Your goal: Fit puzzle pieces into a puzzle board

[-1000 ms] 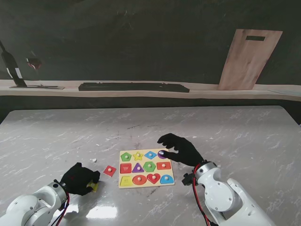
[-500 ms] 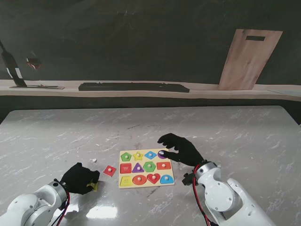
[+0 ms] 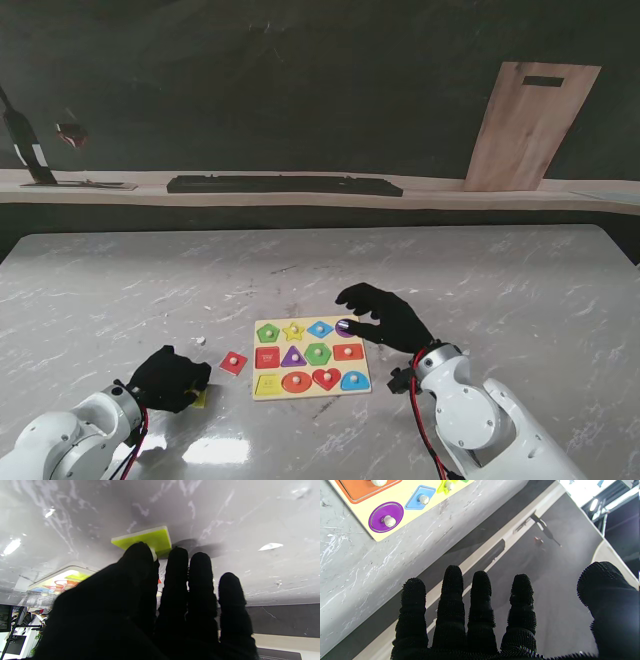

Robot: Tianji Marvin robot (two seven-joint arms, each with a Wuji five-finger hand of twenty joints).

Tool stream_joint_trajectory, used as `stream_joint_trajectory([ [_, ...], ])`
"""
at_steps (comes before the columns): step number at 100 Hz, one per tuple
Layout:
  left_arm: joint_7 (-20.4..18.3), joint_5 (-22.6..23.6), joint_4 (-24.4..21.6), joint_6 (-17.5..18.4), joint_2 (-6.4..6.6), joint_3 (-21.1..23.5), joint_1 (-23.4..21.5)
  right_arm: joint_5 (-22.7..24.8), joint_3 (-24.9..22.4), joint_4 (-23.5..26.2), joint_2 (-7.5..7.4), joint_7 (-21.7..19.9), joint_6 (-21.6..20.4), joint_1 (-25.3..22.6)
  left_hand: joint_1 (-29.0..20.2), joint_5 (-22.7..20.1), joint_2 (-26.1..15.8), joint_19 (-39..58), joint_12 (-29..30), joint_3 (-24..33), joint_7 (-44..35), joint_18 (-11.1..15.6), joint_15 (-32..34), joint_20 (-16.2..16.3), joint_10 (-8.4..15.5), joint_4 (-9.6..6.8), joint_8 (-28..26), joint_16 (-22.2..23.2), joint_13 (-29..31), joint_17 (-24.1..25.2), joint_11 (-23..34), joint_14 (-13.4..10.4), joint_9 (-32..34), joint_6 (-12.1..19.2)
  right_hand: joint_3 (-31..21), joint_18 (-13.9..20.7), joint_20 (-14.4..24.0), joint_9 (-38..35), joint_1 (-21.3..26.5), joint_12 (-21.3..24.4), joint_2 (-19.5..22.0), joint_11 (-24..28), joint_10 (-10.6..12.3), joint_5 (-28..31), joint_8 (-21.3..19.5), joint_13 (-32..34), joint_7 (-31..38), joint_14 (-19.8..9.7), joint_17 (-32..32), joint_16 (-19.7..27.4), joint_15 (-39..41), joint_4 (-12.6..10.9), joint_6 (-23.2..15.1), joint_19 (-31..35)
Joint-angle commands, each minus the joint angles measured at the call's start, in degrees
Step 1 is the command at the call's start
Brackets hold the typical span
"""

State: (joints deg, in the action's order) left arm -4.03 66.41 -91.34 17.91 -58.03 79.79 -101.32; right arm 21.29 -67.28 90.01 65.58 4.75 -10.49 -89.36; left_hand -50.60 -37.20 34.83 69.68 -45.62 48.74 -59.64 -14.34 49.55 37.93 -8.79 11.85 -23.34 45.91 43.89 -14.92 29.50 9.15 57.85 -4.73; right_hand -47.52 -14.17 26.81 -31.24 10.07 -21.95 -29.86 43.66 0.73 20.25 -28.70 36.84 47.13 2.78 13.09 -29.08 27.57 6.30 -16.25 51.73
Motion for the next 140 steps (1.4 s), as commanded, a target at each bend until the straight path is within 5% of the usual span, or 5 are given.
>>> stream_joint_trajectory([
  [1,-1.1,0.3,0.7,0.1,0.17,-0.2,-0.4,0.2,0.1,0.4,0.02,0.1,0.1,-0.4,-1.7,-0.6,1.9,-0.2,-0.6,1.9,1.2,-5.3,-0.3,-1.4,0.1,1.65,1.1,1.4,1.1,0.3,-2.5,0.0,0.4,0.1,0.5,-0.2,1.1,-1.4,-0.9,-0.3,0.8,0.0,1.2,0.3,-0.8,0.2,-0.5,0.1,-0.8,-0.4,0.9,-2.1,-2.1,0.1],
  [41,-1.6,0.5,1.4,0.3,0.35,-1.1,0.2,0.2,0.1,0.4,0.04,0.2,0.1,-0.4,-2.7,-2.7,1.7,1.5,-1.4,-1.5,-2.2,-5.5,1.8,-1.1,0.1,0.55,0.3,2.1,5.2,-3.4,-1.1,-0.7,4.4,0.2,0.5,-0.2,1.1,-1.4,-0.9,-0.3,0.9,0.0,1.2,0.4,-0.8,0.2,-0.5,0.0,-0.8,-0.4,0.8,-2.1,-2.1,0.1],
  [64,-2.0,0.8,1.7,0.4,0.45,-1.2,0.3,0.2,0.0,0.5,0.04,0.2,0.1,-0.5,-0.1,-3.7,4.1,3.4,-0.6,3.7,-4.8,-5.8,5.2,-0.6,-0.9,0.76,0.6,0.6,7.8,-5.9,2.7,-0.6,6.0,-1.4,0.5,-0.1,1.1,-1.4,-1.0,-0.3,0.9,0.0,1.2,0.4,-0.8,0.1,-0.5,0.1,-0.8,-0.4,0.8,-2.1,-2.2,0.1],
  [91,0.0,2.8,-0.2,0.5,0.32,-0.4,-0.3,0.3,-0.1,0.5,0.06,0.4,0.2,-0.6,3.3,-4.1,6.2,4.3,-0.8,9.8,-6.7,-6.0,7.3,-0.7,-1.4,-1.04,0.4,0.5,9.6,-7.8,6.6,-0.8,6.4,-1.8,0.5,-0.1,1.1,-1.4,-1.0,-0.3,0.9,0.0,1.2,0.5,-0.8,0.1,-0.5,0.1,-0.8,-0.4,0.8,-2.1,-2.4,0.1],
  [140,1.2,1.9,-1.9,0.1,-0.09,-1.8,2.5,-0.2,-0.4,0.6,0.10,0.4,-0.4,-0.7,4.6,-4.0,6.7,5.4,-0.7,11.9,-7.5,-6.3,8.5,-0.6,-1.8,-2.12,0.2,0.1,10.4,-8.9,8.6,-0.8,6.5,-2.0,0.5,-0.2,1.1,-1.4,-0.9,-0.3,0.9,0.0,1.2,0.5,-0.9,0.2,-0.5,0.1,-0.8,-0.4,0.8,-2.1,-2.4,0.1],
])
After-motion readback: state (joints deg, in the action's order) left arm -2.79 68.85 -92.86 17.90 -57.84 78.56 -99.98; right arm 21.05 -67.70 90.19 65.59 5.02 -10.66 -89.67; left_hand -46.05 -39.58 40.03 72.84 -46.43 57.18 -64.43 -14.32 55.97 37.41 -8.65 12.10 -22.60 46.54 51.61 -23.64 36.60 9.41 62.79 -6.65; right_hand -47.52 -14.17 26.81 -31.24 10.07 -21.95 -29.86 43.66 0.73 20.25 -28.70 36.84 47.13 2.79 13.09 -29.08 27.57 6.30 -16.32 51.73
